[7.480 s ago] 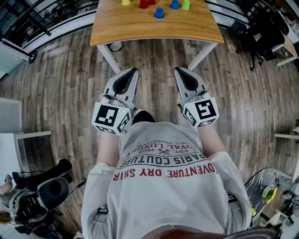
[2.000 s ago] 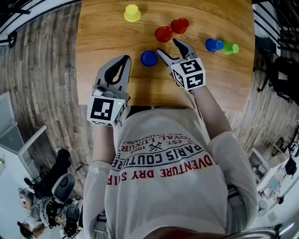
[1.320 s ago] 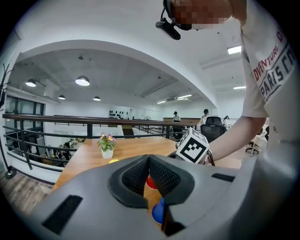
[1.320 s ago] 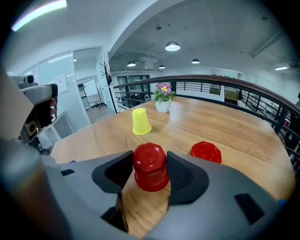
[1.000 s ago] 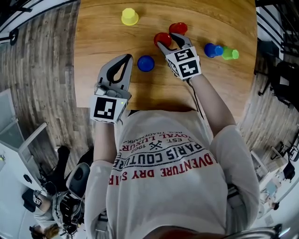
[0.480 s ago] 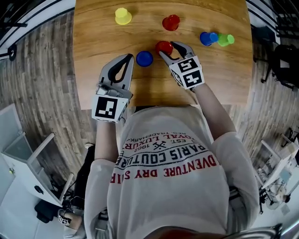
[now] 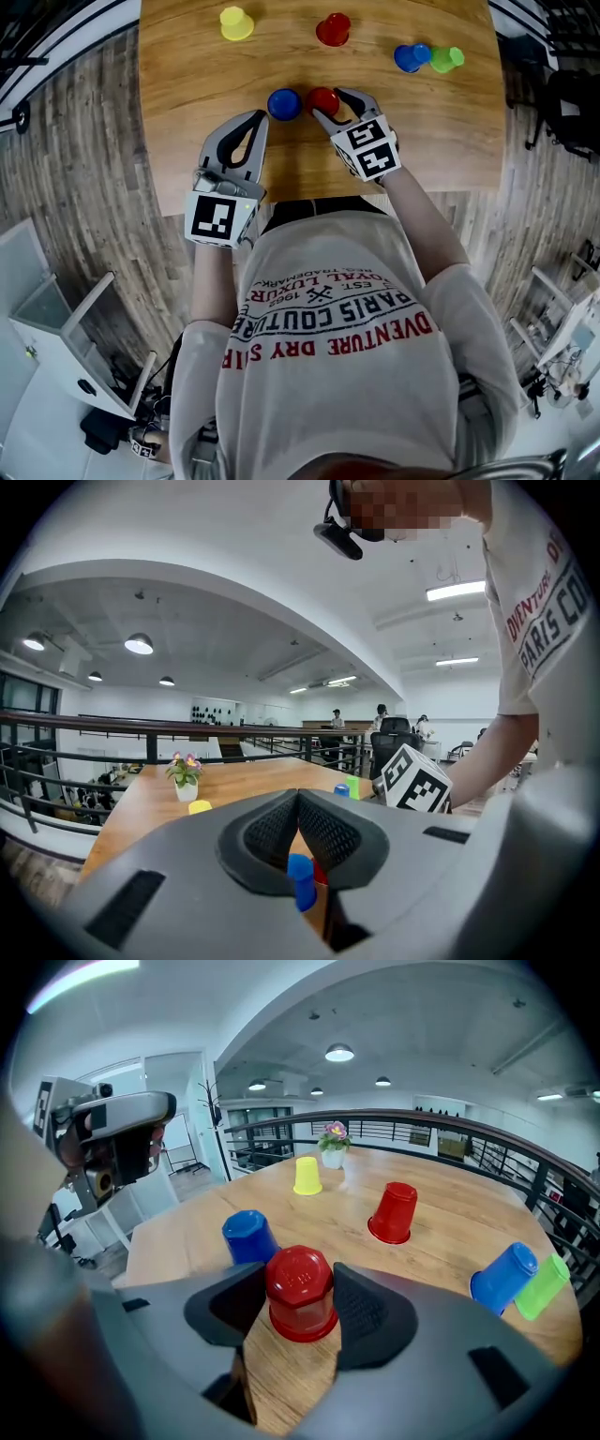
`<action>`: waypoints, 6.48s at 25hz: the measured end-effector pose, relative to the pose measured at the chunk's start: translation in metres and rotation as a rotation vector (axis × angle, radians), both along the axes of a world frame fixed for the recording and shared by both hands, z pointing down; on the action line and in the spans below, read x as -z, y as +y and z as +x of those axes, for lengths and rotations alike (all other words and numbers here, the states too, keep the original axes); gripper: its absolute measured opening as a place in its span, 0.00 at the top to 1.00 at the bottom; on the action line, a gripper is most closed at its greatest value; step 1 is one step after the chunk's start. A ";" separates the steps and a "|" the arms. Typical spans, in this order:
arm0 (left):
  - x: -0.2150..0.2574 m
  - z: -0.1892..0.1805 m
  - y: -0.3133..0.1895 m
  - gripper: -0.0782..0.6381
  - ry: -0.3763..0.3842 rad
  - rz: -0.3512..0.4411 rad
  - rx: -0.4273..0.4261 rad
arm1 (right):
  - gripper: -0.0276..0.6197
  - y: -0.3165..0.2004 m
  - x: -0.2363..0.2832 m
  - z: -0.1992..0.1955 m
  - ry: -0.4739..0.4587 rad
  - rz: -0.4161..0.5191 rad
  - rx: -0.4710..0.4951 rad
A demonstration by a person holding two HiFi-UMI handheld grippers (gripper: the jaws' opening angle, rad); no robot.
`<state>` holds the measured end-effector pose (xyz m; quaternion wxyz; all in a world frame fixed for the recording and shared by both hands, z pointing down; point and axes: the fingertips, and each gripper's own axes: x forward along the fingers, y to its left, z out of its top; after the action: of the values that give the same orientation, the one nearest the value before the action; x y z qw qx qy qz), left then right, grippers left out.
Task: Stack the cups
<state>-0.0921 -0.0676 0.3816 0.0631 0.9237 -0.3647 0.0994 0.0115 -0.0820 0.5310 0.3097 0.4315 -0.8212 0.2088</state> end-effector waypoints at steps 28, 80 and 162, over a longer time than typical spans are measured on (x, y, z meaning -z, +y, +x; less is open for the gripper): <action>0.017 -0.015 0.000 0.87 0.008 0.027 0.083 | 0.50 -0.064 0.099 0.006 -0.130 0.168 0.061; -0.019 -0.062 -0.084 0.87 -0.043 -0.050 0.408 | 0.56 -0.205 0.035 -0.111 -0.038 0.081 0.392; 0.009 0.076 -0.051 0.87 -0.050 0.024 0.047 | 0.50 -0.095 0.040 0.096 -0.036 0.046 0.010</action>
<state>-0.0160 -0.1182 0.3730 0.0450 0.9128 -0.3887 0.1168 0.1072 -0.1768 0.4911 0.2859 0.4305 -0.8334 0.1958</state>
